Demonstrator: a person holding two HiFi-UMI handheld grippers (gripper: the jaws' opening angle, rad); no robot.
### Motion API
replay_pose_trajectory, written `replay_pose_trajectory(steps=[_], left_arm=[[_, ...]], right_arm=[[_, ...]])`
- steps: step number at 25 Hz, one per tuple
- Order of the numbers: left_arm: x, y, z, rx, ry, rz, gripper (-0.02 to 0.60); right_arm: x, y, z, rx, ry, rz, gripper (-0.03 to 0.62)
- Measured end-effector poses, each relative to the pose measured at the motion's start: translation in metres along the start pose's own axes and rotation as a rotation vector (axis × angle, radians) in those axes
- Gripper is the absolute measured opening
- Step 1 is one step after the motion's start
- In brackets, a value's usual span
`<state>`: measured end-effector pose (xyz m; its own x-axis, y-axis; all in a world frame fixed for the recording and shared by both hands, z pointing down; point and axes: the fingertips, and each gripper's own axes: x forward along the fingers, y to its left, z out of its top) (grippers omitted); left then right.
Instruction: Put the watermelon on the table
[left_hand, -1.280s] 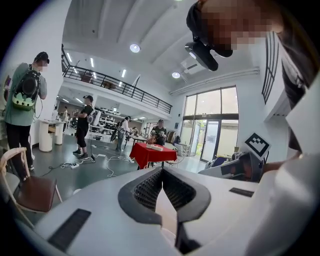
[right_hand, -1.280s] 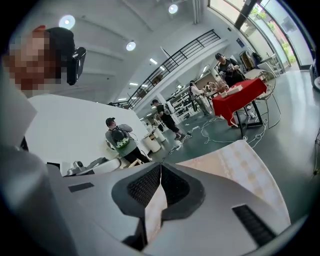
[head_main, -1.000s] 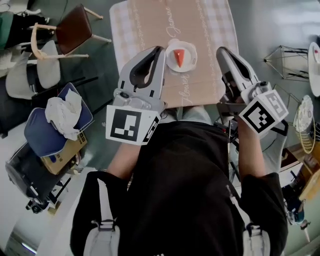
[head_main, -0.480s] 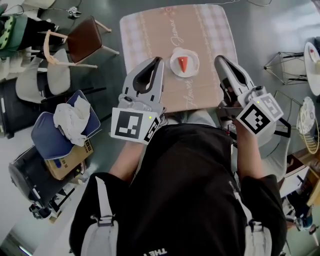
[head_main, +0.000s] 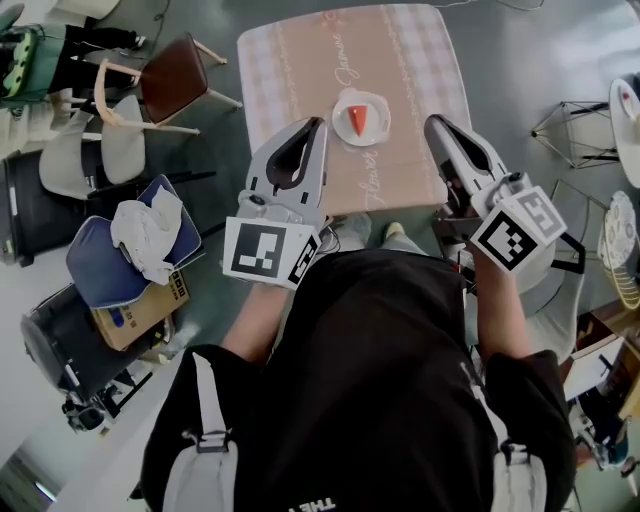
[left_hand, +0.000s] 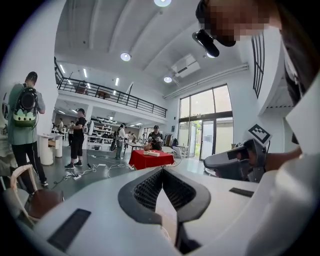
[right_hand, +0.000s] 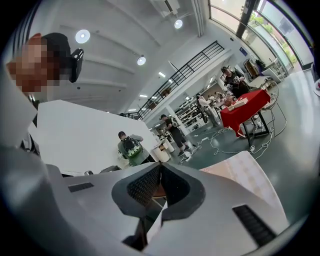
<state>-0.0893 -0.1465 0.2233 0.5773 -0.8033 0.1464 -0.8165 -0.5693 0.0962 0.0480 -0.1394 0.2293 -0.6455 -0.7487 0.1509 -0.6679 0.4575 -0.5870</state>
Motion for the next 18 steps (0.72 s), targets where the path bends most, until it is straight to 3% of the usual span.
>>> replay_pose_trajectory(steps=[8, 18], left_arm=[[-0.023, -0.048, 0.004, 0.016, -0.008, 0.041, 0.014], [-0.063, -0.099, 0.011, 0.044, -0.041, 0.076, 0.014]], right_arm=[[-0.054, -0.001, -0.016, -0.071, 0.052, -0.022, 0.018], [-0.099, 0.022, -0.023, -0.134, 0.052, 0.013, 0.018]])
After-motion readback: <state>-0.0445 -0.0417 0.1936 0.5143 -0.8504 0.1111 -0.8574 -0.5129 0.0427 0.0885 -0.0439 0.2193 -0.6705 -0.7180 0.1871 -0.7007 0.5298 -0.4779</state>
